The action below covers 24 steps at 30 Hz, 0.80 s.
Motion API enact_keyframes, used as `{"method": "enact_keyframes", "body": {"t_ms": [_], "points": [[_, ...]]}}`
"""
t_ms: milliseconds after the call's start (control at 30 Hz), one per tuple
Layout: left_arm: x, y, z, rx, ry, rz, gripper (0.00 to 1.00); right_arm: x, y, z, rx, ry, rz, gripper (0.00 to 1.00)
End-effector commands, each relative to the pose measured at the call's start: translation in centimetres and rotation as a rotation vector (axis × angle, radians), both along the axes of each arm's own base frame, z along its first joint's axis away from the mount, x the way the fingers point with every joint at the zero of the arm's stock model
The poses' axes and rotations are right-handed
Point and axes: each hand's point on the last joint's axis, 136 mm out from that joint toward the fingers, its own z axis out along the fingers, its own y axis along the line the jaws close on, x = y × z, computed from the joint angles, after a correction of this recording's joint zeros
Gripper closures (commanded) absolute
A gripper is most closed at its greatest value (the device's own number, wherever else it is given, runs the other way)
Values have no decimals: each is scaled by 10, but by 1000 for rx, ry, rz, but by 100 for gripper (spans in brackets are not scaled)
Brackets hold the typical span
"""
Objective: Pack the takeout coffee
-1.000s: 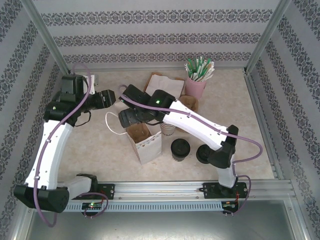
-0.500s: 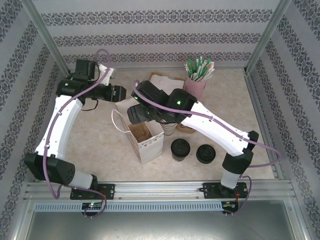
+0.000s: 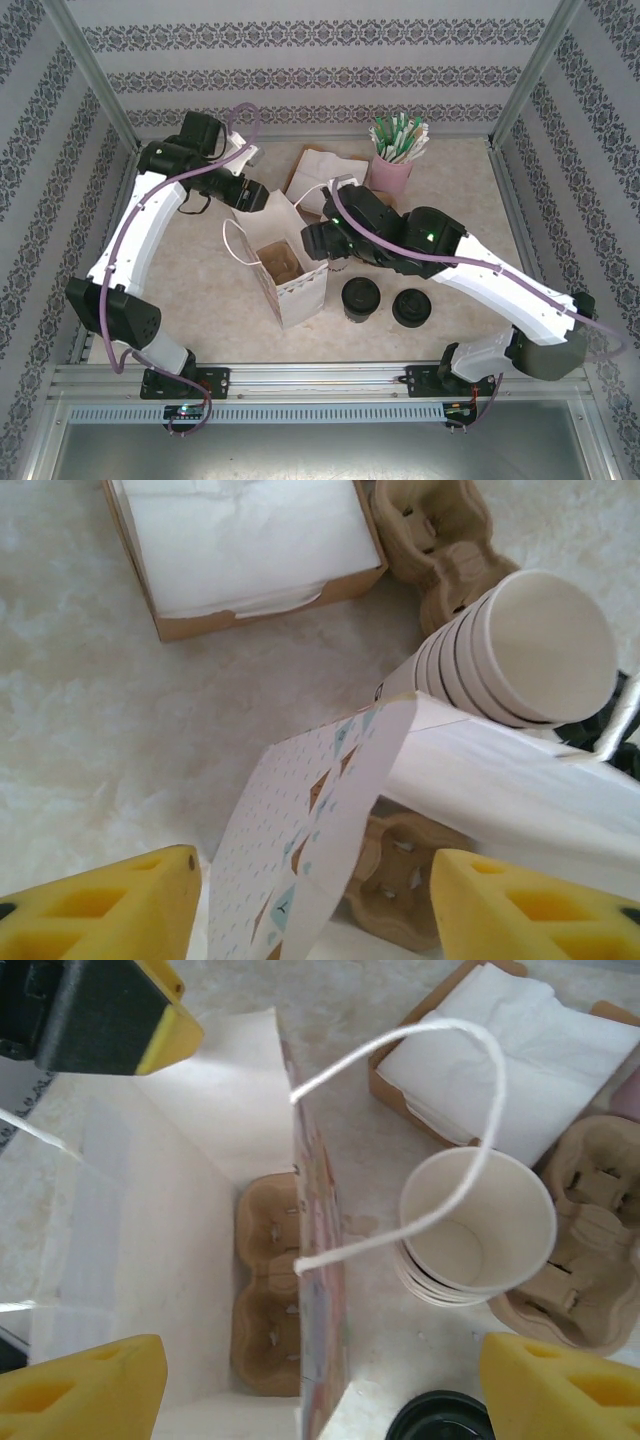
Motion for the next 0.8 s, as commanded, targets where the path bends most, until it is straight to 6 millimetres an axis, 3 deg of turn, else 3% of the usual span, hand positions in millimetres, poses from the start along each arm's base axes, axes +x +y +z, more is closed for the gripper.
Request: {"method": "enact_keyframes", "body": {"t_ms": [0,133,433,767], "points": [[-2,2,-7,47,33,-15,43,3,-26,-9,-48,-5,-62,19],[-1,2,-6,35,45,20,60,-4,-50,-29,-92,36,-99,19],[-22,2,-2,-4,93,90,81,-32,-76,-73,-187,163,-69,21],[-44,4,1,-99,106,212,85,-50,-93,-123,-301,282,-61,20]]}}
